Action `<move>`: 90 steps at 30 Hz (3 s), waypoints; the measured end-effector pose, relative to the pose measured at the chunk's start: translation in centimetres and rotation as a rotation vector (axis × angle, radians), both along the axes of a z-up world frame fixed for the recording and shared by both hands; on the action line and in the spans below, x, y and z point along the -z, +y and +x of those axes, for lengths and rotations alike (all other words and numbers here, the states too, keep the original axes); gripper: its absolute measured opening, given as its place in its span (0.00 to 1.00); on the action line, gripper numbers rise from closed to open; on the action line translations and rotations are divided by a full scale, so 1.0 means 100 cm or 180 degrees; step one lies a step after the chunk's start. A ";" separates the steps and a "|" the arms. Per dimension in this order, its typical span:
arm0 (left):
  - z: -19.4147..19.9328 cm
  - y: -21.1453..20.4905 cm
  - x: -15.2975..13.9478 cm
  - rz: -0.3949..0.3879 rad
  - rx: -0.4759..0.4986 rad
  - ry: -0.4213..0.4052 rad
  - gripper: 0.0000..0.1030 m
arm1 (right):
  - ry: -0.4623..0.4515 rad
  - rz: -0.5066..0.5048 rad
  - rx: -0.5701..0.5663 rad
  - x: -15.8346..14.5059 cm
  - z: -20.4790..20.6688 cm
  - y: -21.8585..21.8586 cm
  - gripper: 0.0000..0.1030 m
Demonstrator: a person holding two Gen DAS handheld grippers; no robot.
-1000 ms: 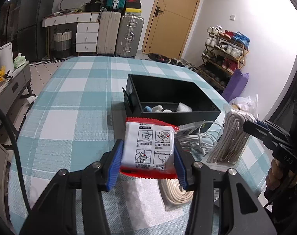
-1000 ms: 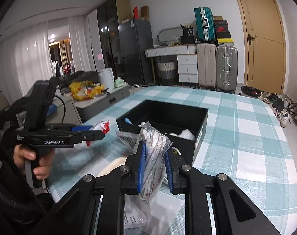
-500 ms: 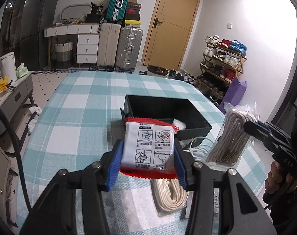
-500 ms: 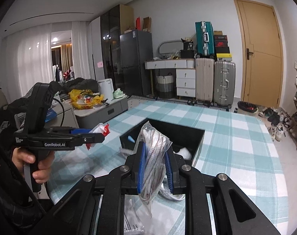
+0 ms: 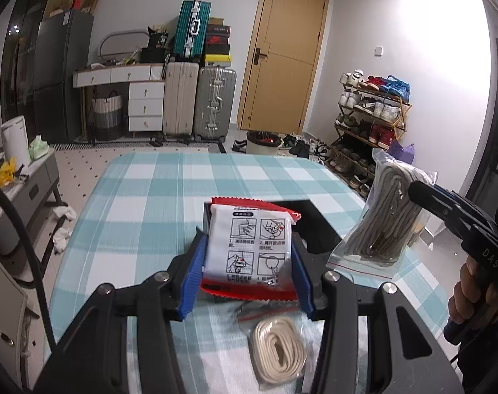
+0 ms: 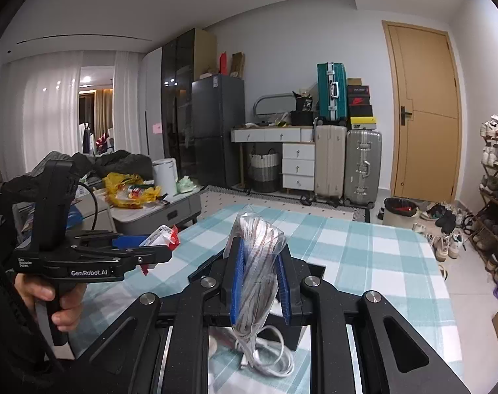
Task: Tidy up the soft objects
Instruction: 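Lift the snack packet and bagged rope and carry both over the black box, then open both grippers to drop the packet and rope into the box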
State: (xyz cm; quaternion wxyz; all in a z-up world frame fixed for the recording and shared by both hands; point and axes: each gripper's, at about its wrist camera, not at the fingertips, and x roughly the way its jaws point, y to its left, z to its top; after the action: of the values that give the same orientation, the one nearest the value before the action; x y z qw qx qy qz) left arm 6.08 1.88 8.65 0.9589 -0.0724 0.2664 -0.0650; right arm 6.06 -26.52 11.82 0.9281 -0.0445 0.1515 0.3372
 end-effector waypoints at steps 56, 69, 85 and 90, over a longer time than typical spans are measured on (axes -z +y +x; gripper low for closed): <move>0.105 -0.041 0.068 0.0419 0.0022 0.0347 0.46 | 0.0491 -0.0126 0.0188 0.065 0.121 0.041 0.18; 0.105 -0.047 0.071 0.0505 0.0087 0.0352 0.48 | 0.0758 -0.0290 0.0287 0.083 0.137 0.045 0.18; 0.064 -0.035 0.052 0.0459 -0.0041 0.0145 1.00 | 0.0529 -0.0303 0.0354 0.055 0.102 0.020 0.84; 0.042 -0.023 0.048 0.0428 -0.0147 0.0152 1.00 | 0.0447 -0.0249 0.0447 0.049 0.079 0.006 0.99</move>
State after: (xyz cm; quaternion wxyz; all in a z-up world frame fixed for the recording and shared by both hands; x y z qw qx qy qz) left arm 10.33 -0.41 3.87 0.9563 -0.0154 0.2912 -0.0231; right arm 13.92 -25.95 6.95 0.9341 -0.0463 0.2320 0.2674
